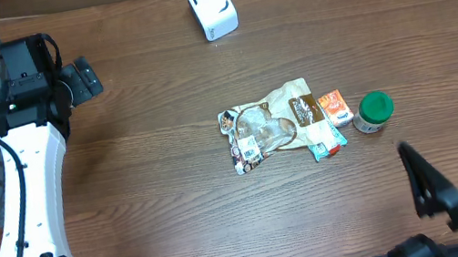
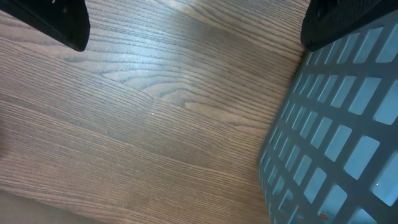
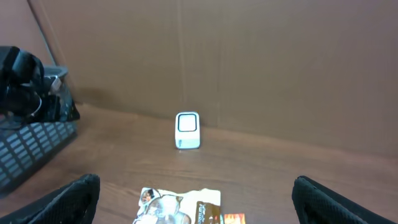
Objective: Scan the item barcode
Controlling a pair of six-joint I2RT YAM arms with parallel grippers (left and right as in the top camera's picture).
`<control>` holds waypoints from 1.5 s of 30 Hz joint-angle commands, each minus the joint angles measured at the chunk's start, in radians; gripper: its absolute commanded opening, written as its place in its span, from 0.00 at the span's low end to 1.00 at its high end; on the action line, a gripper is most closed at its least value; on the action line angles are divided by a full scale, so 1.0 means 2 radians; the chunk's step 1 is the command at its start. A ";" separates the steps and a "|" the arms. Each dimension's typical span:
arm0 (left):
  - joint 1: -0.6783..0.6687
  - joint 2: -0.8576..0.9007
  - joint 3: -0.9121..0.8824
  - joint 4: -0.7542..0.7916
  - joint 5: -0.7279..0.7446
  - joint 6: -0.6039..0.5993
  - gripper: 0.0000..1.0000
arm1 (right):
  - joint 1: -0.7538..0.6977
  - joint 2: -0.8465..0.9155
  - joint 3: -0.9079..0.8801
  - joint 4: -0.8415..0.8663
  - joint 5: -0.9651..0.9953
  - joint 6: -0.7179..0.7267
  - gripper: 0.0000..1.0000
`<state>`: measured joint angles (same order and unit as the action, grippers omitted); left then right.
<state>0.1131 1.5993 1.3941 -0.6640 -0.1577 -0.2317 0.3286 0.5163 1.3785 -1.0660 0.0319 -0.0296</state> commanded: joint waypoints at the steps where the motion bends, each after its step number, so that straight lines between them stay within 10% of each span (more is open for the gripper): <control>1: -0.001 0.000 0.005 0.001 0.001 0.008 1.00 | -0.012 -0.047 -0.044 0.008 0.008 0.000 1.00; 10: -0.001 0.000 0.005 0.001 0.001 0.008 1.00 | -0.035 -0.191 -0.253 0.144 0.008 0.000 1.00; 29: -0.001 0.000 0.005 0.001 0.001 0.008 1.00 | -0.035 -0.257 -0.660 0.715 -0.018 0.001 1.00; 45: -0.001 0.000 0.005 0.001 0.001 0.008 1.00 | -0.036 -0.257 -0.685 0.495 -0.057 0.017 1.00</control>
<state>0.1131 1.5993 1.3941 -0.6640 -0.1574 -0.2317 0.2615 0.0132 0.0185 -0.0837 -0.0616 -0.0071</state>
